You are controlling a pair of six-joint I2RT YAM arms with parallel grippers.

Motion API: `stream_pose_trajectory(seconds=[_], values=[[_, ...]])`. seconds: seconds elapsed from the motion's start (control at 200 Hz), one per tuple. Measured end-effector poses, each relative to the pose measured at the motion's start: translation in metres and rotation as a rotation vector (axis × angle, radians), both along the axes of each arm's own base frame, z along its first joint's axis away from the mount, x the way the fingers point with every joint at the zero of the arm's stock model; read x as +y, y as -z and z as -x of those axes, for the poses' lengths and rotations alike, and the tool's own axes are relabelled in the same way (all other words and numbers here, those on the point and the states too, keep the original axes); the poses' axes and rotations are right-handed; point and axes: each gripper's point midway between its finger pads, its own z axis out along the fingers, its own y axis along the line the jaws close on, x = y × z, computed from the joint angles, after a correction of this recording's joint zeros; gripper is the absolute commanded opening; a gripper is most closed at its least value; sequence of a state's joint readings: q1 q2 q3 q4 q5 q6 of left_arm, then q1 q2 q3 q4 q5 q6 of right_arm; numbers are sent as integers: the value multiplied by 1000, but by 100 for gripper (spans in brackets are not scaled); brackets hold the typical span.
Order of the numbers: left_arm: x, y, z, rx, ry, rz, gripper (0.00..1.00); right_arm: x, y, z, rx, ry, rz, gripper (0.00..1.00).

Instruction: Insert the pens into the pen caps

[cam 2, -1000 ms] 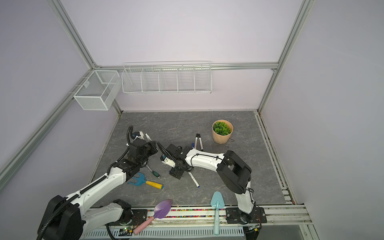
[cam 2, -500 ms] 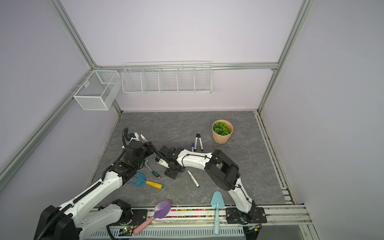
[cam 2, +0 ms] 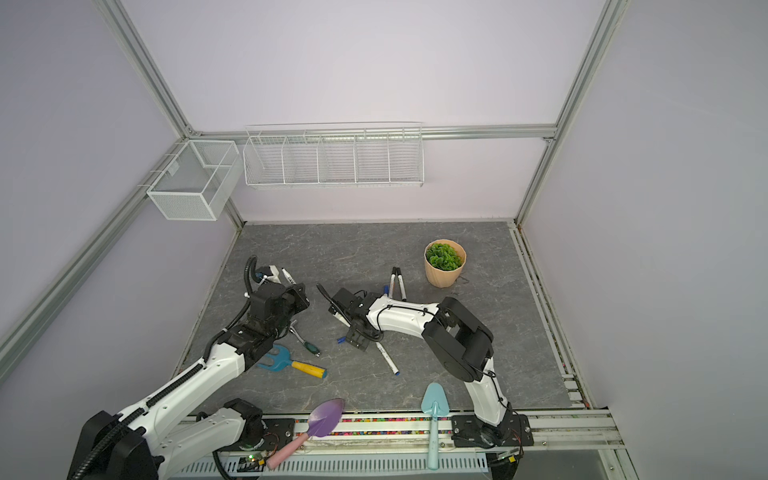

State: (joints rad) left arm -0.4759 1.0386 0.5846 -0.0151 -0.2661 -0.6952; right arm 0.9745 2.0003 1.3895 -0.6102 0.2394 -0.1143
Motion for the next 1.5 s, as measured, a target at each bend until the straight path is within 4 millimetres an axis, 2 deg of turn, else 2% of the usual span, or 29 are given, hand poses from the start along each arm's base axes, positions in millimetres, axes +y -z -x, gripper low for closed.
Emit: stream_pose_trajectory(seconds=[0.145, 0.275, 0.35, 0.505, 0.65, 0.825, 0.94, 1.005, 1.069, 1.184, 1.249, 1.289, 1.349, 1.439, 1.504], values=[[-5, 3, -2, 7, 19, 8, 0, -17, -13, -4, 0, 44, -25, 77], [-8, 7, -2, 15, 31, 14, 0, -9, -31, 0, 24, 50, -113, 74], [-9, 9, -2, 18, 36, 18, 0, -2, -34, 3, 49, 49, -149, 71], [-12, 12, 0, 28, 52, 24, 0, 11, -21, 2, 104, 61, -156, 64], [-18, 11, 1, 25, 89, 27, 0, 4, 8, 1, 149, 104, -102, 57], [-24, 12, 3, 28, 136, 23, 0, 1, 8, -6, 132, 122, -91, 40], [-30, 12, 5, 26, 174, 23, 0, 3, 8, -9, 125, 134, -90, 19], [-35, 13, 5, 30, 205, 22, 0, 3, 8, -12, 122, 143, -89, 10], [-41, 17, 7, 42, 244, 17, 0, 3, 7, -14, 121, 155, -97, 7], [-54, 23, 10, 64, 329, 13, 0, -1, 0, -21, 121, 181, -133, 7], [-65, 26, 13, 70, 392, 10, 0, -6, -18, -28, 115, 212, -198, 7], [-74, 27, 16, 72, 436, 8, 0, -10, -37, -33, 110, 234, -263, 7], [-92, 28, 24, 64, 522, -9, 0, -17, -77, -44, 84, 277, -397, 7], [-123, 27, 42, 37, 664, -23, 0, -28, -148, -63, 24, 327, -646, 7], [-140, 22, 52, 9, 738, -14, 0, -34, -189, -70, -1, 336, -793, 7]])
